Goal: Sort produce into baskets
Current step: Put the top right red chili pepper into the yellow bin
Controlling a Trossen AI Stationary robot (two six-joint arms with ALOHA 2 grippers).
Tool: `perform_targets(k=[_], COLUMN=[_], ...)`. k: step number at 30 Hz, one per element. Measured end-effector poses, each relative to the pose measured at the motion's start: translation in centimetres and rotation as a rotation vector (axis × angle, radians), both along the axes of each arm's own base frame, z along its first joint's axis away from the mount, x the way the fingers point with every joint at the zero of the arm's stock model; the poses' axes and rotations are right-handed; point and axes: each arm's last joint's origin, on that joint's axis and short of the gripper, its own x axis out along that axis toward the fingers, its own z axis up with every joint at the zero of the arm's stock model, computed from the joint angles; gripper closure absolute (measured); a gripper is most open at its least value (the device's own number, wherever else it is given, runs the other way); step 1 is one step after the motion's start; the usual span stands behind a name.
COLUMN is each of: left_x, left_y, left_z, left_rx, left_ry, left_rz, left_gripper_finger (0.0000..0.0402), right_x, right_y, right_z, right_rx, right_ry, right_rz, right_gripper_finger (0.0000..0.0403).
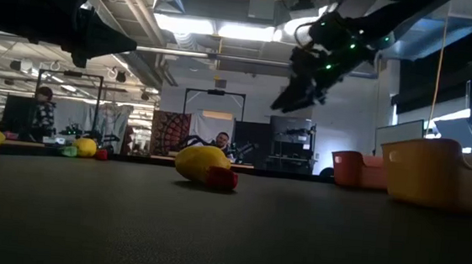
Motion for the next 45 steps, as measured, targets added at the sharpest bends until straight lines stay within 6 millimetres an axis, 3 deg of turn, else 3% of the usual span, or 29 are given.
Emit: perform_targets(k=[9,20,28,37,45], left_x=[0.0,0.0,0.0,0.0,0.0], left_y=[0.0,0.0,0.0,0.0,0.0], left_z=[0.0,0.0,0.0,0.0,0.0], left_rx=[-0.016,-0.045,-0.045,-0.106,-0.092], left_ry=[-0.008,-0.021,-0.021,-0.052,-0.045], left_rz=[0.0,-0.001,0.0,0.0,0.0], left_gripper_finger=[0.0396,0.0396,0.0396,0.0396,0.0396], right_x=[4.0,6.0,6.0,6.5,10.0], right_y=[0.7,-0.6,-0.6,-1.0,-2.9], right_z=[-4.7,-9.0,-9.4,-8.3,-7.8], right_rx=[-0.005,-0.05,-0.01,-0.099,-0.025], right_ry=[0.011,-0.024,-0.029,-0.122,-0.002], right_rz=[0.082,0.09,0.066,0.034,0.041], right_gripper_finger=[0.0189,0.0189,0.0189,0.0189,0.0189])
